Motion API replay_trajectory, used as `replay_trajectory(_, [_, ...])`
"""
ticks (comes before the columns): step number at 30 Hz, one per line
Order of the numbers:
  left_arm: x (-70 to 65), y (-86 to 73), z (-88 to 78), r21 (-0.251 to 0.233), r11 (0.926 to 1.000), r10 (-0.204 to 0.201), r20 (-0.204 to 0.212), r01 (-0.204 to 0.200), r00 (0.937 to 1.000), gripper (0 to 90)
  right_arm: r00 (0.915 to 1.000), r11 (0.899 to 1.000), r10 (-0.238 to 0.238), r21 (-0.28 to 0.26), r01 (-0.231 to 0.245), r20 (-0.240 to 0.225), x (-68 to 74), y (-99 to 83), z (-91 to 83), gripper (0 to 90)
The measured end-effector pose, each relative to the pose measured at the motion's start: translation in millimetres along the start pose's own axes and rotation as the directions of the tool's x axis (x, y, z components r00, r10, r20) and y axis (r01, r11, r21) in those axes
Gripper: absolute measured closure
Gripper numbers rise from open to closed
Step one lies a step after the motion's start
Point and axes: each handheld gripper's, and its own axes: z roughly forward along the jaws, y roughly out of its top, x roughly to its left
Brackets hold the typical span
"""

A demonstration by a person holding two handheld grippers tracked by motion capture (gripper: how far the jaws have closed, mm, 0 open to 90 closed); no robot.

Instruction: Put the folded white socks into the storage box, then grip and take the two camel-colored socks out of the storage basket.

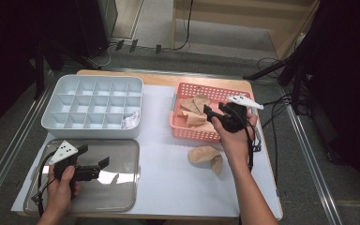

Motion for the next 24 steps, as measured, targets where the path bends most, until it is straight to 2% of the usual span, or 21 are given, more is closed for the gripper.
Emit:
replay_trajectory(6, [0.3, -0.2, 0.0, 0.000, 1.0000, 0.001, -0.001, -0.001, 1.0000, 0.8, 0.9991, 1.000, -0.005, 0.029, 0.003, 0.041, -12.0, 13.3, 36.9, 40.1])
replay_trajectory(10, [0.4, 0.0, -0.2, -0.002, 1.0000, 0.000, -0.001, 0.000, 1.0000, 0.8, 0.9983, 0.998, -0.017, 0.056, 0.014, 0.056, -16.4, 19.1, 59.9, 39.9])
replay_trajectory(13, [0.8, 0.0, -0.6, -0.002, 1.0000, -0.002, -0.003, 0.002, 1.0000, 0.8, 0.9986, 0.997, -0.012, 0.079, 0.008, 0.051, -18.1, 21.1, 74.4, 40.5])
replay_trajectory(15, [1.2, 0.1, -1.2, -0.004, 1.0000, -0.005, -0.001, 0.005, 1.0000, 0.8, 0.9987, 0.997, -0.004, 0.077, 0.000, 0.050, -19.6, 20.3, 83.8, 42.3])
replay_trajectory(20, [2.6, 0.6, -2.4, -0.003, 1.0000, -0.005, 0.003, 0.005, 1.0000, 0.8, 0.9985, 0.992, 0.013, 0.124, -0.020, 0.053, -26.3, 15.9, 106.1, 44.8])
replay_trajectory(24, [3.9, -0.2, -2.5, -0.007, 0.9999, -0.010, -0.002, 0.010, 1.0000, 0.8, 0.9987, 0.982, 0.019, 0.185, -0.027, 0.047, -28.6, 8.6, 124.2, 43.5])
